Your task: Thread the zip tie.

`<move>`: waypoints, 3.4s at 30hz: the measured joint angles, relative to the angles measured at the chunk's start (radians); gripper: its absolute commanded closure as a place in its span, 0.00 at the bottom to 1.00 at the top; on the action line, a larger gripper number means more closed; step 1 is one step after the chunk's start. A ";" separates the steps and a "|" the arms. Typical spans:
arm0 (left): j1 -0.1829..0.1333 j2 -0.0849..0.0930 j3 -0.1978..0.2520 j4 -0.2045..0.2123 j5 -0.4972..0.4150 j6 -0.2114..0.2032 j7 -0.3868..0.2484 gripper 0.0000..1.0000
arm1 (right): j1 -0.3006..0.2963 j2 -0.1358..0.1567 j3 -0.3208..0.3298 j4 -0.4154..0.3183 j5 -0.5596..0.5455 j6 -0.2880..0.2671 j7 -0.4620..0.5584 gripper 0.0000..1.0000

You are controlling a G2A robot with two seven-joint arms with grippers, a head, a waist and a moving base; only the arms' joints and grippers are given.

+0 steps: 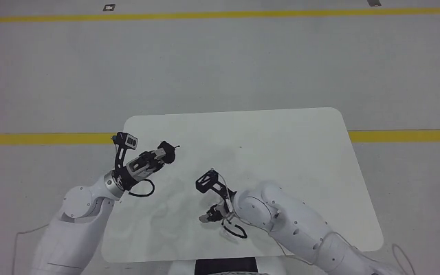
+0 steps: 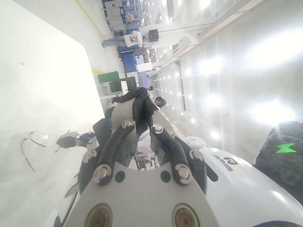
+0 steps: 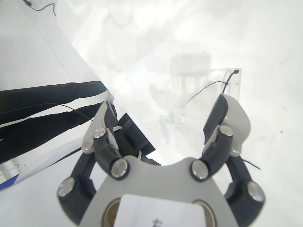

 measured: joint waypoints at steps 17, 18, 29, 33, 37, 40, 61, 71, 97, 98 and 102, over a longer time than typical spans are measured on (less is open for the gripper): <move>0.000 0.000 0.000 0.000 0.000 0.000 0.000 1.00 | 0.016 -0.012 -0.024 0.056 -0.057 0.038 -0.032 0.00; 0.000 0.000 0.000 0.000 0.000 0.000 0.000 1.00 | 0.019 -0.013 -0.027 0.060 -0.069 0.045 -0.028 0.00; 0.000 0.000 0.000 0.000 0.000 0.000 0.000 1.00 | 0.015 -0.014 -0.025 0.074 -0.081 0.041 -0.051 0.00; 0.000 0.000 0.000 0.000 0.000 0.000 0.000 1.00 | 0.024 -0.017 -0.029 0.080 -0.108 0.034 -0.044 0.00; 0.000 0.000 0.000 0.000 0.000 0.000 0.000 1.00 | 0.032 -0.022 -0.036 0.081 -0.131 0.040 -0.030 0.56; 0.000 0.000 0.000 0.000 0.000 0.000 0.000 1.00 | 0.034 -0.025 -0.041 0.083 -0.156 0.054 -0.023 0.62; 0.000 0.000 0.000 0.000 0.000 0.000 0.000 1.00 | -0.045 -0.024 -0.007 0.024 -0.270 0.119 -0.047 0.22; 0.000 0.000 0.000 0.000 0.000 0.000 0.000 1.00 | -0.098 -0.013 0.040 -0.047 -0.287 0.095 -0.076 0.34; 0.000 0.000 0.000 0.000 0.000 0.000 0.000 1.00 | -0.093 -0.025 0.010 -0.063 -0.026 -0.139 -0.058 0.73; 0.000 0.000 0.000 0.000 0.000 0.000 0.000 1.00 | -0.085 -0.028 0.000 -0.055 -0.024 -0.138 -0.059 0.73; 0.000 0.000 0.000 0.000 0.000 0.000 0.000 1.00 | -0.049 -0.046 -0.042 -0.008 -0.024 -0.125 -0.069 0.75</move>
